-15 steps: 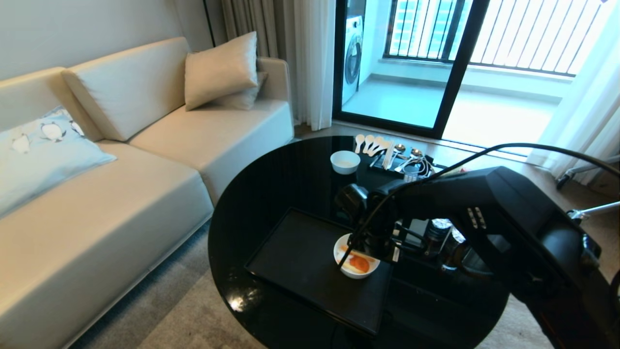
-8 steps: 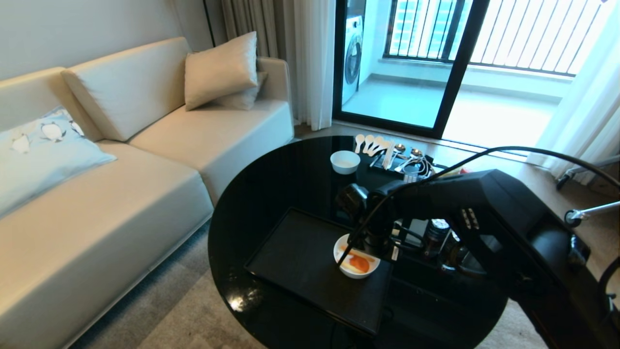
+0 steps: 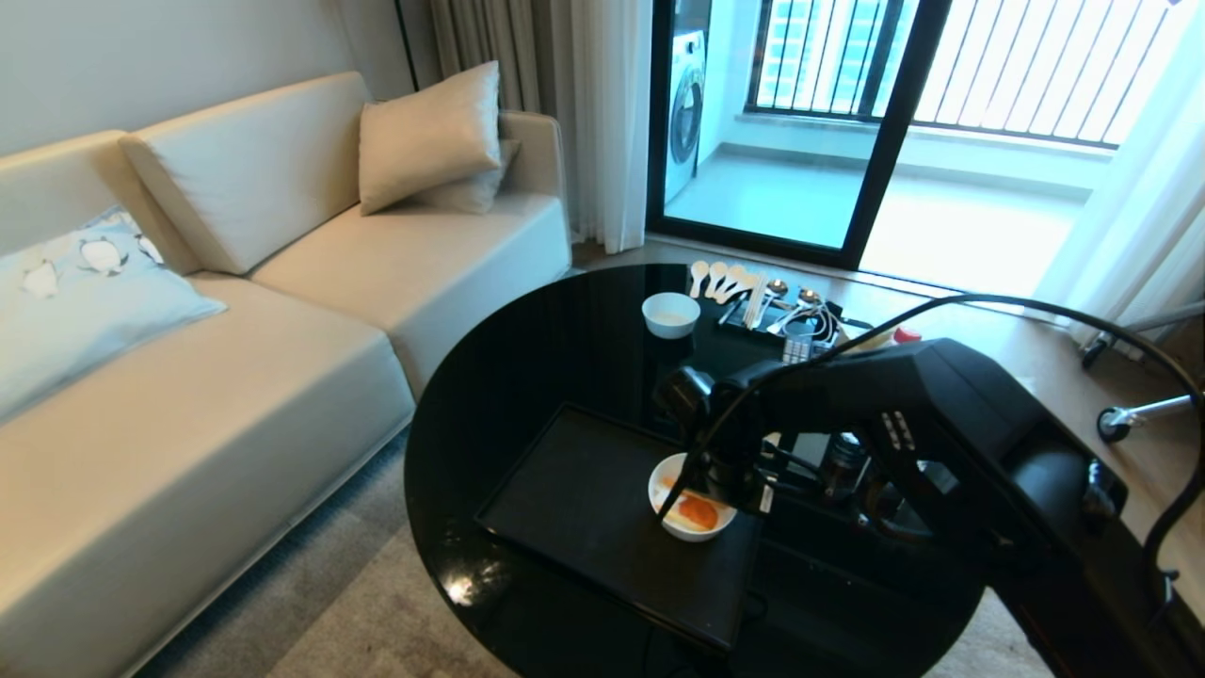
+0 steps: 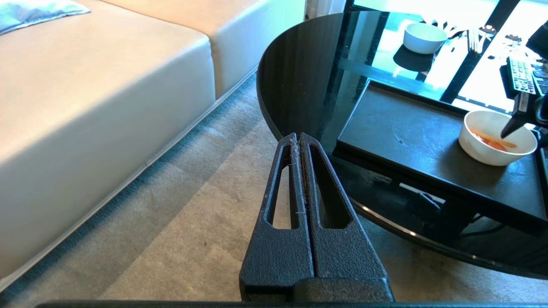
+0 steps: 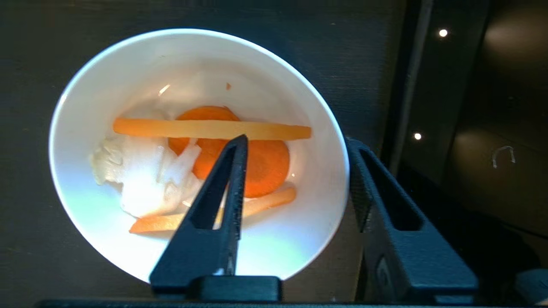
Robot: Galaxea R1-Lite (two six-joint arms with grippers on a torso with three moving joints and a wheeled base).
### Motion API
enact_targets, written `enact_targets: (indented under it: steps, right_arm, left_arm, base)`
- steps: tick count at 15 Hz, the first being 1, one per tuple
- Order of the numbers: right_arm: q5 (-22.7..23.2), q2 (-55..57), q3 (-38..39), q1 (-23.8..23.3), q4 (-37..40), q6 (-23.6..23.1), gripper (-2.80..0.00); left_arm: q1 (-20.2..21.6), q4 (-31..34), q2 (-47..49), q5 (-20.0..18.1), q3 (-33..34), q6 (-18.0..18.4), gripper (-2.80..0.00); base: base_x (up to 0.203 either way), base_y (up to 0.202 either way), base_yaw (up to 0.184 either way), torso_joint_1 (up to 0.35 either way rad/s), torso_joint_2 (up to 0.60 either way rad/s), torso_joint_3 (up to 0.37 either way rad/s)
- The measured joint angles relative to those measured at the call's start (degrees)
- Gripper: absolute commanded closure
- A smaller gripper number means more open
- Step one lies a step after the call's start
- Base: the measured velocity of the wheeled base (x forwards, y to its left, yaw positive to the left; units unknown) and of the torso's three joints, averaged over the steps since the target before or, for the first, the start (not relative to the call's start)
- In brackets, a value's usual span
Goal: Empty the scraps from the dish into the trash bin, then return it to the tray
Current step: Pick up the bowl with leftover food
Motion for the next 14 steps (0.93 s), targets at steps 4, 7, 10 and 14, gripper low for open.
enact_targets:
  steps: [4, 7, 10, 14]
  right_arm:
    - [0.0, 0.9, 0.0, 0.0, -0.8, 0.0, 0.00]
    - [0.0, 1.1, 0.0, 0.0, -0.7, 0.0, 0.00]
    - [0.0, 0.9, 0.2, 0.0, -0.2, 0.0, 0.00]
    - [-1.5, -1.1, 0.7, -0.4, 0.4, 0.2, 0.00]
  left_arm:
    - [0.0, 0.0, 0.0, 0.0, 0.0, 0.0, 0.00]
    - [0.0, 0.0, 0.0, 0.0, 0.0, 0.0, 0.00]
    - [0.0, 0.0, 0.0, 0.0, 0.0, 0.0, 0.00]
    - [0.0, 0.0, 0.0, 0.0, 0.0, 0.0, 0.00]
  base:
    - [0.000, 0.000, 0.000, 0.000, 0.00, 0.000]
    - [0.000, 0.000, 0.000, 0.000, 0.00, 0.000]
    - [0.000, 0.000, 0.000, 0.000, 0.00, 0.000]
    - [0.000, 0.000, 0.000, 0.000, 0.00, 0.000]
